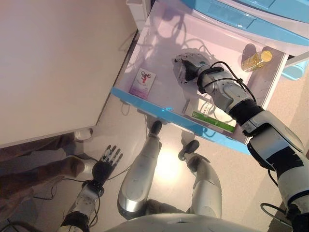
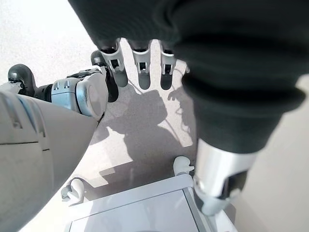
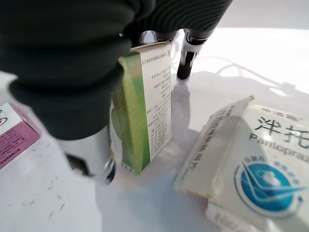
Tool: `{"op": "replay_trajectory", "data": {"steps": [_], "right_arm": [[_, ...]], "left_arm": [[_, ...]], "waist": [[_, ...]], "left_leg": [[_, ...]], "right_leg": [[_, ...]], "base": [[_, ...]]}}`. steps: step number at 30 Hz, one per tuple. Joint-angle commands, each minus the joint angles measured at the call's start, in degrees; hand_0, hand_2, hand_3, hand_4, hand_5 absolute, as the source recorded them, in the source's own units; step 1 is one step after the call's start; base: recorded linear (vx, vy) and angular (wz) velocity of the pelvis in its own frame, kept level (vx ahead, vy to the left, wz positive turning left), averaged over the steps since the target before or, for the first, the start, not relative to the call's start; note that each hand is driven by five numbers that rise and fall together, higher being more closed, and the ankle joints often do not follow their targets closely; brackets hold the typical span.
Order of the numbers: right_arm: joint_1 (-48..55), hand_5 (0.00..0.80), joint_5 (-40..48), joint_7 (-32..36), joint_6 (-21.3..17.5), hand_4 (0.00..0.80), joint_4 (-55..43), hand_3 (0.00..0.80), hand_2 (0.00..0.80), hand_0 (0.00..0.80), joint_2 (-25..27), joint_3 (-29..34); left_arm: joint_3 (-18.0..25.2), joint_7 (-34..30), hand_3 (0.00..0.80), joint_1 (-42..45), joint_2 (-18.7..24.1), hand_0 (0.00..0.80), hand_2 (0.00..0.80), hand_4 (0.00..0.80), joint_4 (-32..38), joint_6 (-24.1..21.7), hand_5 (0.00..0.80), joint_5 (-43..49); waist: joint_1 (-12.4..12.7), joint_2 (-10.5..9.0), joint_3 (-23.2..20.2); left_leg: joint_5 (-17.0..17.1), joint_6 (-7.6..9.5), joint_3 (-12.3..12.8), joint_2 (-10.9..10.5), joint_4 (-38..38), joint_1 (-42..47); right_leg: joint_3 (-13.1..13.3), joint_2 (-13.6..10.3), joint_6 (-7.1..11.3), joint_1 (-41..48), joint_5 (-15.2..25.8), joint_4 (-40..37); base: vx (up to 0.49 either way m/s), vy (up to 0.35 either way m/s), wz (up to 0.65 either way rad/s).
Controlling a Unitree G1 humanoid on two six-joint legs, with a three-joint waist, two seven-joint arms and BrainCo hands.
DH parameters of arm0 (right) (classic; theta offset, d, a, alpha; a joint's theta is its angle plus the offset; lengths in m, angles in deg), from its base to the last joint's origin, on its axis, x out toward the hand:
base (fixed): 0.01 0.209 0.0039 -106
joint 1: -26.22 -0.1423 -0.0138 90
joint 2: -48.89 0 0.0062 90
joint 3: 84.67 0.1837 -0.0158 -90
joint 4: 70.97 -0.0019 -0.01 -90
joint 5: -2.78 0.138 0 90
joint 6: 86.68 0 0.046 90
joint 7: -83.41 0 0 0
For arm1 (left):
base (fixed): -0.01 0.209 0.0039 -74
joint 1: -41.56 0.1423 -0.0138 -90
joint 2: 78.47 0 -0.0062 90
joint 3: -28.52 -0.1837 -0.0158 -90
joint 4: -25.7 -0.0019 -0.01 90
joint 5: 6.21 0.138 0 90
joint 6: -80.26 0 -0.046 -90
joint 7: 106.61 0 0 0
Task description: Open the drawer and pick up the medicine
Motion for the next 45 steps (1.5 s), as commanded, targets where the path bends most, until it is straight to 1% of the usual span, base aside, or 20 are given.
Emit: {"op": "replay_trajectory", "data": {"steps": [1,10,19,25,26,27,31,33,34,35,37,42,45], "right_arm": [[-1.5,0.800,-0.8,-1.7,-2.5,0.800,2.8,0.800,0.800,0.800,1.2,-3.4],[-1.7,0.800,-0.9,-2.3,-5.6,0.800,-0.4,0.800,0.800,0.800,2.4,-3.7],[-0.2,0.800,-1.1,-1.1,-10.0,0.800,-8.5,0.800,0.800,0.800,2.8,-2.7],[1.5,0.800,-0.2,1.3,-13.0,0.800,-17.0,0.800,0.800,0.800,3.5,-0.6],[1.5,0.800,0.1,1.7,-13.4,0.800,-18.4,0.800,0.800,0.800,3.9,-0.1],[2.1,0.800,-0.3,2.0,-14.5,0.800,-20.3,0.800,0.800,0.800,4.1,0.5],[2.9,0.800,0.8,4.1,-15.8,0.800,-27.3,0.800,0.800,0.800,5.6,1.8],[3.4,0.800,1.5,5.2,-17.5,0.800,-30.9,0.800,0.800,0.800,6.7,2.6],[3.4,0.800,1.8,5.6,-17.5,0.800,-31.6,0.800,0.800,0.800,6.9,2.8],[3.8,0.800,2.7,6.4,-18.5,0.800,-34.7,0.800,0.800,0.800,7.9,3.4],[4.0,0.800,3.7,7.2,-18.8,0.800,-37.6,0.800,0.800,0.800,8.7,3.8],[5.1,0.800,8.0,10.1,-20.6,0.800,-46.6,0.800,0.800,0.800,10.9,7.3],[6.4,0.800,11.5,11.9,-21.4,0.800,-52.5,0.800,0.800,0.800,12.1,9.9]], "left_arm": [[-3.4,-1.5,0.000,4.9,0.8,0.000,0.000,0.000,2.1,-1.0,0.000,0.0],[-3.6,-1.1,0.000,5.7,1.3,0.000,0.000,0.000,3.8,-0.7,0.000,-0.3],[-3.2,-1.3,0.000,5.6,1.3,0.000,0.000,0.000,4.7,-0.9,0.000,-0.1],[-2.5,-0.8,0.000,5.3,1.1,0.000,0.000,0.000,4.9,-0.8,0.000,0.2],[-2.2,-0.7,0.000,4.8,1.1,0.000,0.000,0.000,5.2,-0.7,0.000,0.3],[-2.0,-1.0,0.000,4.9,1.0,0.000,0.000,0.000,5.2,-0.8,0.000,0.6],[-1.7,-0.8,0.000,4.5,0.7,0.000,0.000,0.000,4.9,-0.8,0.000,1.3],[-1.5,-0.6,0.000,4.3,0.6,0.000,0.000,0.000,4.6,-0.9,0.000,1.3],[-1.4,-0.6,0.000,4.2,0.5,0.000,0.000,0.000,4.6,-0.9,0.000,1.3],[-1.0,-0.7,0.000,4.1,0.4,0.000,0.000,0.000,4.2,-0.9,0.000,1.5],[-0.9,-0.5,0.000,3.9,0.4,0.000,0.000,0.000,3.8,-1.0,0.000,1.6],[0.2,-0.3,0.000,3.6,-0.3,0.000,0.000,0.000,2.2,-1.2,0.000,2.6],[1.0,-0.6,0.000,4.0,-0.8,0.000,0.000,0.000,0.7,-1.2,0.000,3.7]], "waist": [[1.5,3.49,-2.9],[1.3,3.26,-2.9],[0.1,2.53,-2.9],[-1.2,1.77,-2.9],[-1.4,1.76,-2.9],[-1.7,1.62,-2.9],[-2.7,1.12,-2.9],[-3.3,0.92,-2.9],[-3.4,0.89,-2.9],[-3.9,0.67,-2.9],[-4.3,0.49,-2.9],[-5.4,-0.10,-3.0],[-6.1,-0.44,-4.7]], "left_leg": [[-3.4,3.56,4.6,-0.3,-3.9,1.2],[-3.6,3.72,4.6,-0.3,-3.7,1.0],[-3.6,3.75,5.4,0.2,-5.1,3.0],[-3.7,3.71,5.9,0.3,-6.2,5.6],[-2.2,3.86,6.0,0.6,-6.8,5.1],[-2.2,3.87,6.2,0.6,-7.1,5.7],[-2.4,3.80,6.9,0.6,-8.1,7.9],[-2.3,3.71,7.5,0.7,-9.1,9.5],[-2.3,3.69,7.6,0.7,-9.3,9.9],[-2.2,3.57,8.0,0.8,-10.1,11.3],[-2.1,3.46,8.3,0.9,-11.0,12.4],[-1.9,3.25,9.4,1.0,-13.2,16.2],[-1.6,3.08,9.8,1.1,-15.0,17.6]], "right_leg": [[1.8,2.4,0.99,-0.5,-5.4,9.0],[2.1,2.5,1.20,-0.9,-5.0,9.1],[3.0,2.6,1.83,0.3,-4.3,8.1],[4.0,3.1,2.27,2.4,-4.1,6.6],[3.4,3.3,1.65,2.1,-2.7,5.5],[3.7,3.4,1.78,2.5,-2.6,5.2],[4.6,3.7,2.18,4.5,-2.4,3.8],[5.1,3.9,2.46,5.8,-2.2,3.0],[5.2,3.9,2.52,6.0,-2.1,2.9],[5.7,4.1,2.80,7.2,-1.9,2.2],[6.0,4.3,3.03,8.2,-1.8,1.5],[6.9,4.7,3.69,11.3,-1.5,-0.2],[7.4,5.3,4.02,12.6,-1.0,-1.9]], "base": [[0.000,0.000,0.00],[0.000,0.000,0.00],[-0.007,-0.012,-0.01],[-0.029,-0.026,-0.11],[-0.097,-0.026,-0.08],[-0.092,-0.019,-0.10],[-0.025,-0.029,-0.15],[-0.019,-0.021,-0.22],[-0.014,-0.025,-0.20],[-0.008,-0.019,-0.16],[-0.011,-0.016,-0.14],[-0.012,-0.017,-0.10],[0.022,-0.008,-0.18]]}}
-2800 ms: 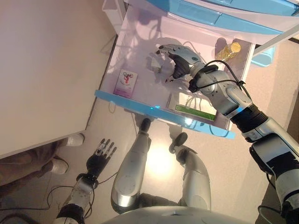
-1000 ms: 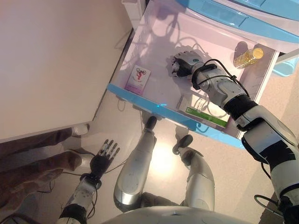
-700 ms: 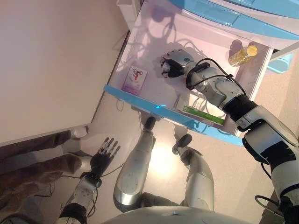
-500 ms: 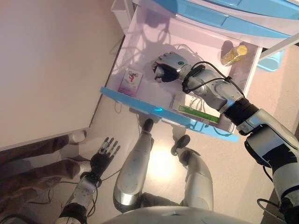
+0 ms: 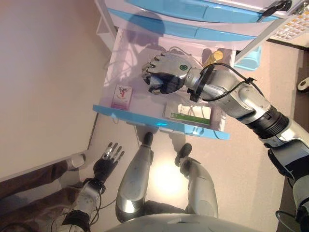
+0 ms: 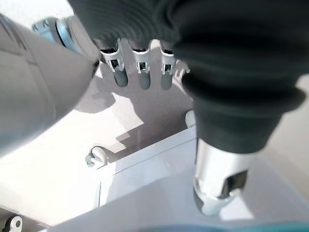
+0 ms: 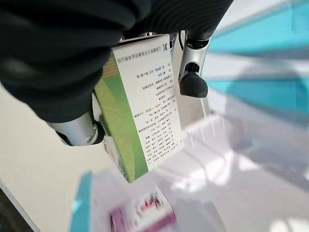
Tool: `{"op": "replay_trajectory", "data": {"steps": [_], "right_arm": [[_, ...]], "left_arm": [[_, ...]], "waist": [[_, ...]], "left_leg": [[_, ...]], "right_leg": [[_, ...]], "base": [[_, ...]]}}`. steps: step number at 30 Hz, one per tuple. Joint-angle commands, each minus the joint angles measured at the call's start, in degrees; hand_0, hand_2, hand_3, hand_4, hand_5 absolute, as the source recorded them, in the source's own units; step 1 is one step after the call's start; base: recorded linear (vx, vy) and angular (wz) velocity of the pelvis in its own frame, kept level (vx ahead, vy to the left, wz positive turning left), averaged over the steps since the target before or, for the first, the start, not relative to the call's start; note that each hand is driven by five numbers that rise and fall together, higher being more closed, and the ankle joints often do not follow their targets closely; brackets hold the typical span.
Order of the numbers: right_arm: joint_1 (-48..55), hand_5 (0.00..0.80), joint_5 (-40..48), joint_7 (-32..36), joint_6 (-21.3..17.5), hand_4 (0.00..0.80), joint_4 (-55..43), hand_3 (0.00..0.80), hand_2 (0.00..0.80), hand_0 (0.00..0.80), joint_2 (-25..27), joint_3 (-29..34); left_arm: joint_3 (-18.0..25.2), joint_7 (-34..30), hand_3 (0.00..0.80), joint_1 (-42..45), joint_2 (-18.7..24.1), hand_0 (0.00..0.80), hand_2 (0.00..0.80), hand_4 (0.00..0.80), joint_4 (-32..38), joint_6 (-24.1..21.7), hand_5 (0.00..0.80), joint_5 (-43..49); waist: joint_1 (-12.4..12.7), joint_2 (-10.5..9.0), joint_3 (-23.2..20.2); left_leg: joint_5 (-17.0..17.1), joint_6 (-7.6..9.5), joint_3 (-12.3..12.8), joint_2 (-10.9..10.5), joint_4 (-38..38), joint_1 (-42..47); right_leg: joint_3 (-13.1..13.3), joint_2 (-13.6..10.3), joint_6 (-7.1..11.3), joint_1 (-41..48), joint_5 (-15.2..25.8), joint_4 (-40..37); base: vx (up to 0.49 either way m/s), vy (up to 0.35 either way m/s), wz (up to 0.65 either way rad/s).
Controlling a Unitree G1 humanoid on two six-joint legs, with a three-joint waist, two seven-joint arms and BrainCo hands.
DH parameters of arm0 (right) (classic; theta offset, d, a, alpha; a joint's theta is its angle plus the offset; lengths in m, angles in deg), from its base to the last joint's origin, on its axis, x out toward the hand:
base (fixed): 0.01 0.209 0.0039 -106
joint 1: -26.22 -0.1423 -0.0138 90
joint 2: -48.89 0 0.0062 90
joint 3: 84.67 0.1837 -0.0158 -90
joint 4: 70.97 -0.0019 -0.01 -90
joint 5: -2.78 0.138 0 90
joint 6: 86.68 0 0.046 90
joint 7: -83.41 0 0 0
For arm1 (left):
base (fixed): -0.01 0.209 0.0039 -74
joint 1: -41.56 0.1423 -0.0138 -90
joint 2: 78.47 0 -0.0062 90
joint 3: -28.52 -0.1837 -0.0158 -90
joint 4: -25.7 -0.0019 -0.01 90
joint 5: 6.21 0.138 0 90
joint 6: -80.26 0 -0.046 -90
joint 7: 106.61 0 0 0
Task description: Open the drawer and pick up the medicine
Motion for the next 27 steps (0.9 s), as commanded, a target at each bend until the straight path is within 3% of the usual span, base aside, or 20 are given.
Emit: {"op": "replay_trajectory", "data": {"steps": [1,10,20,27], "right_arm": [[0.0,0.800,7.1,1.1,-2.9,0.800,-9.1,0.800,0.800,0.800,1.3,4.9],[3.7,0.800,15.8,1.9,-3.0,0.800,-21.0,0.800,0.800,0.800,3.4,12.9],[3.8,0.800,14.6,-7.3,-3.1,0.800,-21.9,0.800,0.800,0.800,4.2,19.8],[1.0,0.800,13.7,-13.7,1.9,0.800,-18.1,0.800,0.800,0.800,8.0,22.7]], "left_arm": [[1.2,-0.9,0.000,4.3,-0.2,0.000,0.000,0.000,-1.2,-1.2,0.000,3.8],[2.7,-0.6,0.000,5.6,-2.2,0.000,0.000,0.000,-4.6,-1.6,0.000,6.3],[4.3,-0.6,0.000,6.5,-3.2,0.000,0.000,0.000,-8.7,-2.0,0.000,8.0],[6.0,-0.5,0.000,7.8,-3.1,0.000,0.000,0.000,-10.2,-1.5,0.000,9.6]], "waist": [[-0.4,-0.37,-5.1],[-2.0,-1.11,-9.6],[-2.5,-1.89,-14.0],[-2.0,-2.67,-16.0]], "left_leg": [[-1.8,2.35,3.4,-2.0,-10.1,5.1],[-1.8,2.14,3.9,-2.3,-13.9,9.7],[-2.2,2.09,3.5,-2.7,-15.2,12.5],[-2.9,2.20,2.2,-3.1,-14.2,13.2]], "right_leg": [[1.7,1.0,3.87,2.9,-5.5,6.5],[2.7,1.5,4.42,6.9,-5.6,3.5],[2.9,1.8,4.43,10.2,-5.9,1.5],[3.0,1.9,4.14,12.4,-6.2,0.3]], "base": [[0.032,-0.004,-0.13],[0.053,0.010,-0.08],[0.075,-0.012,-0.05],[0.091,-0.012,-0.03]]}}
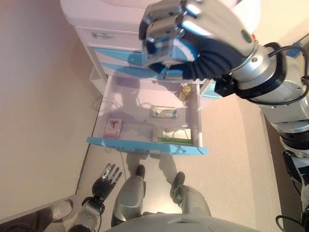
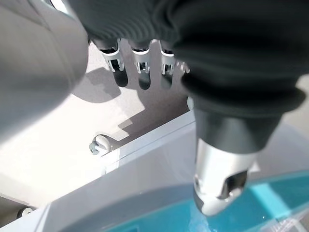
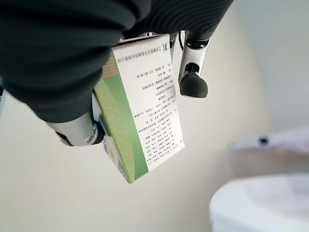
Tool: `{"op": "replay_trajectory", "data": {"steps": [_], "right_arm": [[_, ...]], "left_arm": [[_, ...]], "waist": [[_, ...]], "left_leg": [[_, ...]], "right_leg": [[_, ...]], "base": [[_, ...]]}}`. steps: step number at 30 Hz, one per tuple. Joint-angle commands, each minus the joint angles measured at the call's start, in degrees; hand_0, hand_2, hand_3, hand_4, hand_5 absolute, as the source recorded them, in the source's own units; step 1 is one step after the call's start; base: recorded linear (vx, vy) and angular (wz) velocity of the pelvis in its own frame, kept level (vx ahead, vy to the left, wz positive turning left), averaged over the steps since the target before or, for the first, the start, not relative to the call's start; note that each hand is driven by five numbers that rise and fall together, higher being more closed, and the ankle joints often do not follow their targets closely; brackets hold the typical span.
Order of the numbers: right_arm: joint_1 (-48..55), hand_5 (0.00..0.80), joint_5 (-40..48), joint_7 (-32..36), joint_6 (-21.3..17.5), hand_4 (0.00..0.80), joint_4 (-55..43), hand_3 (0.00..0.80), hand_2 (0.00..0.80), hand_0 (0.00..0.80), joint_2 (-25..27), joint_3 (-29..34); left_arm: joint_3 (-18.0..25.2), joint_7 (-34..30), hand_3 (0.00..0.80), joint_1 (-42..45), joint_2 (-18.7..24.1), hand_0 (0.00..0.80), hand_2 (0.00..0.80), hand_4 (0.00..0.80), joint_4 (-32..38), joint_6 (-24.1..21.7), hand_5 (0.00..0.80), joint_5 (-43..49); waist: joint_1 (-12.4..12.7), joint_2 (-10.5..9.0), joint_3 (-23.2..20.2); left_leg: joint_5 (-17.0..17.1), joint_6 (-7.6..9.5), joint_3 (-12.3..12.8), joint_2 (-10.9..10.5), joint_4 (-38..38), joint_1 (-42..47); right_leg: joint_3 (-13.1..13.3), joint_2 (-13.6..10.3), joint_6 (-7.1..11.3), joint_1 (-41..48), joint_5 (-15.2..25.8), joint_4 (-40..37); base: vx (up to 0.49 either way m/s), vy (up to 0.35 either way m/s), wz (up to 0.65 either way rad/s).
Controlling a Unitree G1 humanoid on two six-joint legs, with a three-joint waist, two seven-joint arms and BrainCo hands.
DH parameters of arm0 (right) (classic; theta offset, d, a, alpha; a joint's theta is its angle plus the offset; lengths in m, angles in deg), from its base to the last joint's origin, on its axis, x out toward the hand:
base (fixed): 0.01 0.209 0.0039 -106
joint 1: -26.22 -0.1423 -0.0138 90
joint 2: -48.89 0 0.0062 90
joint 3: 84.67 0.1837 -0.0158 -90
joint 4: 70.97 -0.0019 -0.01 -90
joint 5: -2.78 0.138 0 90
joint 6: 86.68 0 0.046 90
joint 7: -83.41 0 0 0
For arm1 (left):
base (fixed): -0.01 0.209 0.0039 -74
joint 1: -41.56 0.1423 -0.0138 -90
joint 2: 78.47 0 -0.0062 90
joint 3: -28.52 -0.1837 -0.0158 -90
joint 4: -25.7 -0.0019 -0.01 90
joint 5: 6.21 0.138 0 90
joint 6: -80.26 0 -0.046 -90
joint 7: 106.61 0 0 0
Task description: Open the drawer and pick up the medicine
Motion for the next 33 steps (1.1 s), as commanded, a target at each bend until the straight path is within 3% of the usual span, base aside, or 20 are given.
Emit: {"op": "replay_trajectory", "data": {"steps": [1,7,12,21,26,33], "right_arm": [[-4.0,0.800,0.6,-5.6,3.6,0.800,2.2,0.800,0.800,0.800,1.7,2.7],[-8.4,0.800,-0.5,-12.0,7.5,0.800,10.3,0.800,0.800,0.800,5.2,1.1],[-13.5,0.800,-7.7,-16.8,9.4,0.800,18.8,0.800,0.800,0.800,7.4,-2.5],[-26.0,0.800,-13.4,-21.4,13.3,0.800,34.7,0.800,0.800,0.800,12.2,-16.0],[-31.8,0.800,-7.9,-20.3,13.2,0.800,43.3,0.800,0.800,0.800,11.8,-23.2],[-33.9,0.800,-0.6,-18.0,10.2,0.800,57.3,0.800,0.800,0.800,7.8,-27.2]], "left_arm": [[0.8,-0.4,0.000,3.1,0.3,0.000,0.000,0.000,-0.5,-1.1,0.000,2.2],[1.9,0.6,0.000,3.9,1.2,0.000,0.000,0.000,-0.4,-0.4,0.000,1.6],[2.9,1.9,0.000,4.1,1.8,0.000,0.000,0.000,0.3,0.3,0.000,1.5],[3.8,3.9,0.000,5.2,3.2,0.000,0.000,0.000,2.3,1.7,0.000,1.6],[3.3,4.6,0.000,5.4,3.2,0.000,0.000,0.000,2.8,2.4,0.000,1.3],[1.6,4.7,0.000,5.5,3.7,0.000,0.000,0.000,2.6,2.9,0.000,-0.1]], "waist": [[1.2,0.55,-3.6],[2.1,-0.04,-4.7],[2.9,-0.42,-5.3],[5.3,-0.80,-6.4],[6.6,-0.38,-6.7],[9.1,1.12,-5.5]], "left_leg": [[-2.4,2.08,-0.5,-3.2,-7.3,3.2],[-2.6,2.38,-1.5,-3.4,-7.1,3.6],[-2.8,2.74,-2.1,-4.0,-6.6,3.5],[-2.3,3.05,-3.9,-4.9,-7.3,3.8],[-2.0,3.02,-5.2,-5.3,-7.5,3.9],[-1.6,2.83,-7.7,-6.3,-6.6,2.9]], "right_leg": [[0.7,0.6,2.94,3.8,-7.5,7.7],[0.2,0.1,3.21,5.0,-7.1,6.8],[-0.5,-0.4,3.38,6.0,-6.8,6.0],[-2.5,-1.2,3.36,7.3,-6.3,5.0],[-3.9,-1.8,3.05,8.0,-6.6,4.8],[-5.9,-2.9,2.29,8.2,-7.4,5.6]], "base": [[0.095,0.001,0.00],[0.073,0.015,0.05],[0.052,0.032,0.05],[0.030,0.039,0.11],[0.036,0.057,0.17],[0.015,0.059,0.15]]}}
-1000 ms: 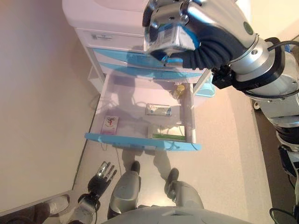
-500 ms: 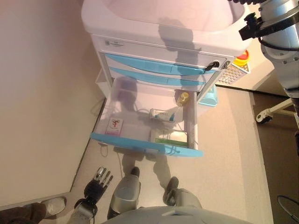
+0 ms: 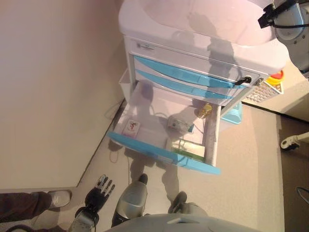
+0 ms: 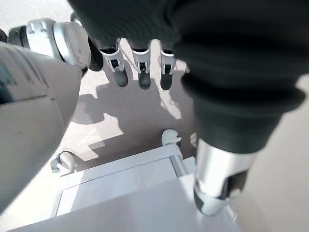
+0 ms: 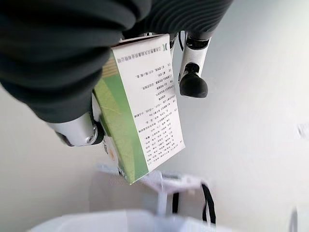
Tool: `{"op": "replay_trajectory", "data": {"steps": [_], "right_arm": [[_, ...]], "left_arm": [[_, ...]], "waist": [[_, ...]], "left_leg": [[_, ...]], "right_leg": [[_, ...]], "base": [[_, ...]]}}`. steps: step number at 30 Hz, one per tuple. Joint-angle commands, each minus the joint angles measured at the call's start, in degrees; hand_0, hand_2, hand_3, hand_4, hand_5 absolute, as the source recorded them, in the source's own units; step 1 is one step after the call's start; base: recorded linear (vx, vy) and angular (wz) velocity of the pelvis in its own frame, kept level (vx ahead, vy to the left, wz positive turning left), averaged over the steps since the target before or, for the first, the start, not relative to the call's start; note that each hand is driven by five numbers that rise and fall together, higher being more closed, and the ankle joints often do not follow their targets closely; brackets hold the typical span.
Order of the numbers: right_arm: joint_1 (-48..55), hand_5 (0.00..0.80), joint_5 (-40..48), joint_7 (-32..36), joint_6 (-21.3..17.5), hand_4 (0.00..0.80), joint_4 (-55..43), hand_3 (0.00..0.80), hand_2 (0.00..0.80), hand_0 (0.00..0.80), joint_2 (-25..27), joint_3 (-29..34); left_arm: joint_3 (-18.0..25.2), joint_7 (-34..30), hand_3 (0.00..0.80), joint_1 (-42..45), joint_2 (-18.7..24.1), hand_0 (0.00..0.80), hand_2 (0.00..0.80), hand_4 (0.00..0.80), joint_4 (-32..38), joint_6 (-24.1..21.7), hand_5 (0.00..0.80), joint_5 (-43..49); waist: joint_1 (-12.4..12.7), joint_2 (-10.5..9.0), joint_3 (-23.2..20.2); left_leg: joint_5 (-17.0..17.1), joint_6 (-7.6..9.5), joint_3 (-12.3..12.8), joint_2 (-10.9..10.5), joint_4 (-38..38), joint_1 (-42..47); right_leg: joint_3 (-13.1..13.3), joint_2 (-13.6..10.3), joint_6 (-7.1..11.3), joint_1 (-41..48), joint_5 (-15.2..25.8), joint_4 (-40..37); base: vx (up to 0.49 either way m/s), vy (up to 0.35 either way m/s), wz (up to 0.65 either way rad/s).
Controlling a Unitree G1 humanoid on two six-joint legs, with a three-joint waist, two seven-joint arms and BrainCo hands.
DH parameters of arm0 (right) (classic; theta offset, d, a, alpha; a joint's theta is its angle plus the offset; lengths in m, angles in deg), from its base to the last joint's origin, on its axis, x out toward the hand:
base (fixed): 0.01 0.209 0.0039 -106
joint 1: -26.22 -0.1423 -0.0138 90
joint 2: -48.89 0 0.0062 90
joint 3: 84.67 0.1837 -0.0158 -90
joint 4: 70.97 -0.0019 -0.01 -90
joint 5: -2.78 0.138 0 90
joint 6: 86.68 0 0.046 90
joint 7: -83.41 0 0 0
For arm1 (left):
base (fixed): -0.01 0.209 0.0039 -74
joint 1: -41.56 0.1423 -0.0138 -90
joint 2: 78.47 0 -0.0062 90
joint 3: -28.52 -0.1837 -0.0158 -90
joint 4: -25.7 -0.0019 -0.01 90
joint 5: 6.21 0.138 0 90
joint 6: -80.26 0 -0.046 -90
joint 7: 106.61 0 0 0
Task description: Open the drawer and pick up the medicine
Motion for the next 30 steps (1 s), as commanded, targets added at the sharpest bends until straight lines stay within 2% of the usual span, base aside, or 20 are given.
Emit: {"op": "replay_trajectory", "data": {"steps": [1,6,10,14,18,20,21,25,26,27,30], "right_arm": [[-7.9,0.800,3.9,-0.8,-1.7,0.800,6.6,0.800,0.800,0.800,-1.1,-4.7],[-8.9,0.800,5.3,0.3,-4.4,0.800,14.1,0.800,0.800,0.800,-2.1,-7.2],[-9.1,0.800,5.3,2.5,-5.1,0.800,17.9,0.800,0.800,0.800,-2.5,-9.1],[-9.3,0.800,0.2,2.7,-4.7,0.800,22.5,0.800,0.800,0.800,-3.2,-10.6],[-10.4,0.800,-2.1,2.3,-3.1,0.800,28.3,0.800,0.800,0.800,-3.7,-12.4],[-11.0,0.800,-3.6,1.6,-1.4,0.800,30.7,0.800,0.800,0.800,-3.7,-13.0],[-10.9,0.800,-4.4,1.0,-0.6,0.800,31.6,0.800,0.800,0.800,-3.7,-13.1],[-11.3,0.800,-5.7,-0.3,3.6,0.800,34.9,0.800,0.800,0.800,-3.5,-13.2],[-11.2,0.075,-6.1,-1.4,5.2,0.075,35.3,0.075,0.075,0.075,-3.5,-13.1],[-11.5,0.000,-7.4,-2.0,6.0,0.000,35.7,0.000,0.000,0.000,-3.3,-13.2],[-11.9,0.000,-8.8,-5.3,7.2,0.000,35.8,0.000,0.000,0.000,-3.1,-13.8]], "left_arm": [[-2.1,-0.2,0.000,2.6,3.1,0.000,0.000,0.000,2.7,0.1,0.000,-1.2],[-2.6,-0.8,0.000,3.1,3.5,0.000,0.000,0.000,2.3,0.7,0.000,-2.4],[-2.2,-1.0,0.000,3.7,3.5,0.000,0.000,0.000,2.0,1.2,0.000,-3.4],[-2.2,-2.1,0.000,4.4,3.1,0.000,0.000,0.000,1.4,1.0,0.000,-3.6],[-2.6,-2.4,0.000,4.6,3.3,0.000,0.000,0.000,1.1,0.5,0.000,-5.7],[-2.5,-2.6,0.000,4.6,3.6,0.000,0.000,0.000,0.9,0.6,0.000,-6.3],[-2.4,-2.7,0.000,4.8,3.6,0.000,0.000,0.000,0.7,0.5,0.000,-6.4],[-2.0,-2.8,0.000,5.2,3.3,0.000,0.000,0.000,-0.1,0.3,0.000,-6.9],[-1.9,-2.6,0.000,5.4,3.2,0.000,0.000,0.000,0.0,0.3,0.000,-7.2],[-1.7,-2.7,0.000,5.5,3.1,0.000,0.000,0.000,-0.2,0.3,0.000,-7.2],[-1.9,-3.5,0.000,5.8,2.9,0.000,0.000,0.000,-0.4,0.0,0.000,-7.2]], "waist": [[2.4,1.22,-1.6],[4.2,2.54,0.0],[5.2,3.33,0.8],[6.2,4.05,1.1],[7.3,4.59,1.8],[7.8,4.78,2.3],[8.0,4.52,2.7],[8.7,4.63,3.1],[8.9,4.71,3.2],[9.0,4.78,3.3],[9.3,4.78,3.6]], "left_leg": [[-4.0,1.78,-1.6,-4.0,-3.1,0.3],[-3.9,1.55,-3.0,-4.5,-2.2,-0.7],[-3.7,1.41,-3.7,-4.9,-1.7,-1.2],[-3.5,1.26,-4.4,-5.3,-1.3,-1.6],[-3.0,1.04,-4.8,-5.2,-1.1,-2.0],[-2.9,1.02,-4.9,-5.1,-1.0,-2.3],[-4.2,0.71,-4.9,-5.1,-0.8,-1.7],[-4.0,0.57,-5.1,-5.1,-0.5,-2.0],[-4.0,0.53,-5.2,-5.1,-0.5,-2.1],[-3.9,0.47,-5.2,-5.0,-0.3,-2.2],[-3.9,0.46,-5.2,-5.0,-0.1,-2.5]], "right_leg": [[0.3,-0.5,1.35,3.3,-6.7,7.2],[-1.2,-1.4,0.94,3.2,-7.5,8.1],[-2.3,-2.0,0.72,3.5,-7.7,8.3],[-3.3,-2.5,0.48,3.9,-8.0,8.3],[-4.3,-2.7,0.36,4.0,-8.4,8.2],[-4.8,-2.9,0.27,3.8,-8.5,8.6],[-4.1,-3.0,0.53,4.1,-9.9,9.3],[-4.8,-3.2,0.59,4.2,-9.7,9.1],[-4.9,-3.2,0.57,4.3,-9.6,8.9],[-5.1,-3.2,0.53,4.3,-9.5,8.9],[-5.2,-3.2,0.53,4.2,-9.3,8.9]], "base": [[-0.020,0.041,0.16],[-0.023,0.042,0.17],[0.010,0.041,0.16],[0.025,0.046,0.15],[0.009,0.022,0.13],[0.022,-0.026,0.12],[0.063,-0.046,0.13],[0.028,-0.015,0.06],[0.000,0.000,0.00],[0.000,0.000,0.00],[-0.004,-0.011,0.00]]}}
